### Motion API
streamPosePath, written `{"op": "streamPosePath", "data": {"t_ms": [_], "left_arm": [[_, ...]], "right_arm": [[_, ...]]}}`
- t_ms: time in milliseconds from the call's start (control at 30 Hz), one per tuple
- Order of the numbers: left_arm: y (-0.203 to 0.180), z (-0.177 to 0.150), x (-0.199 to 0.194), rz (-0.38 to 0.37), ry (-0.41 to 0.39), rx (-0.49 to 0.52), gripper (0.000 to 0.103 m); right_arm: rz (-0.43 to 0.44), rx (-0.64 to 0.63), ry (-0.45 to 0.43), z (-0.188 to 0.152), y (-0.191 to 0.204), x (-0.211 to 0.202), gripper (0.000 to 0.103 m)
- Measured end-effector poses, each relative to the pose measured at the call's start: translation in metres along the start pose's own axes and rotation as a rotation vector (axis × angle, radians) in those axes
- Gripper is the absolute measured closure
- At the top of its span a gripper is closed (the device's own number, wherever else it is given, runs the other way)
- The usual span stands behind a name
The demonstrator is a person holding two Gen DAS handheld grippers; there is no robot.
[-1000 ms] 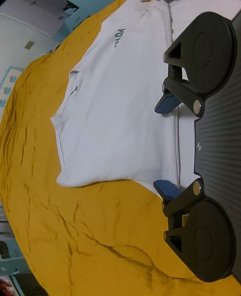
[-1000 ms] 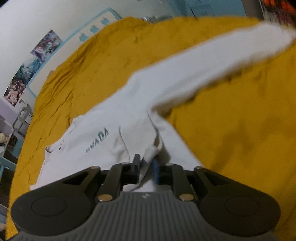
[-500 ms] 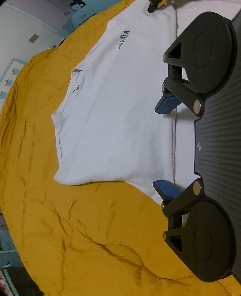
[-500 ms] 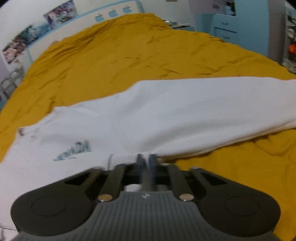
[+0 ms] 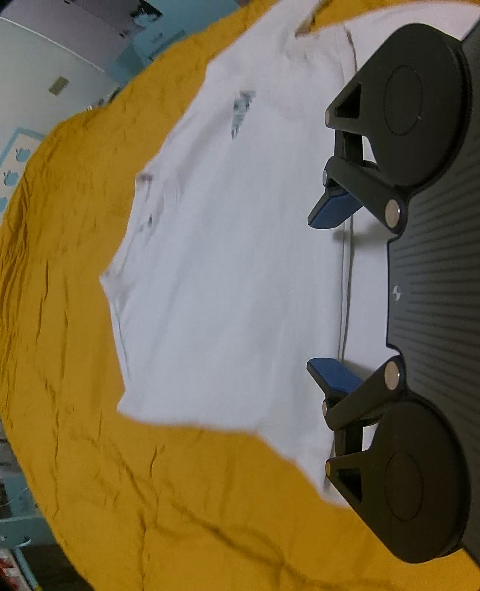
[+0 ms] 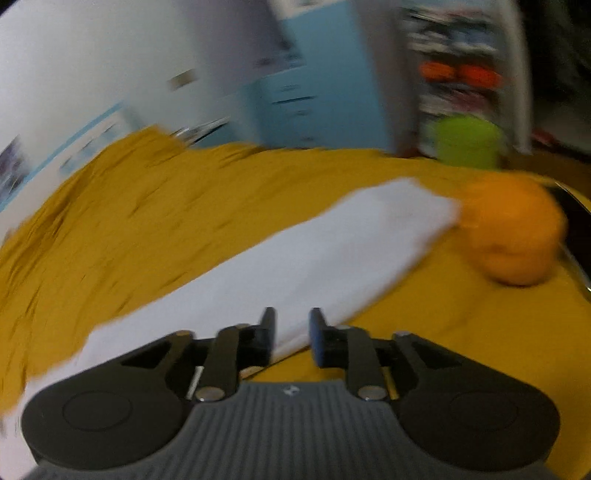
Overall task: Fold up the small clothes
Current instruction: 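Grasp the other sleeve cuff beside the orange with the right tool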
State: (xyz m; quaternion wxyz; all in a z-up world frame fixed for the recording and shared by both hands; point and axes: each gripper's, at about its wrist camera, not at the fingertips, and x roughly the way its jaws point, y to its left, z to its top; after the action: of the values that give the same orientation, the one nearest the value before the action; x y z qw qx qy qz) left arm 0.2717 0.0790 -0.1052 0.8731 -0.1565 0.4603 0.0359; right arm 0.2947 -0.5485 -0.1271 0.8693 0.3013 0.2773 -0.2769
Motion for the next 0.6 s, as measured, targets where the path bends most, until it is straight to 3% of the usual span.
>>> {"op": "streamPosePath", "data": {"t_ms": [33,167,300,533,600], "left_arm": [[-0.005,-0.001,0.001,-0.007,0.001,0.004,0.01],[-0.024,-0.001,0.01,0.033,0.037,0.053,0.01],[-0.035,-0.003,0.014,0.091,0.062,0.092,0.009],[-0.038,-0.007,0.016,0.089,0.076,0.051,0.008],[-0.039,-0.007,0.019,0.09,0.089,0.042,0.008]], "right_arm": [[-0.001,0.06,-0.002,0.004,-0.013,0.004,0.065],[0.011,0.175,-0.014,0.009,-0.044,0.022,0.067],[-0.007,0.239,-0.039,0.008,-0.048,0.037,0.066],[-0.036,0.34,-0.118,0.023,-0.049,0.056,0.059],[-0.024,0.347,-0.135,0.025,-0.049,0.058,0.065]]}}
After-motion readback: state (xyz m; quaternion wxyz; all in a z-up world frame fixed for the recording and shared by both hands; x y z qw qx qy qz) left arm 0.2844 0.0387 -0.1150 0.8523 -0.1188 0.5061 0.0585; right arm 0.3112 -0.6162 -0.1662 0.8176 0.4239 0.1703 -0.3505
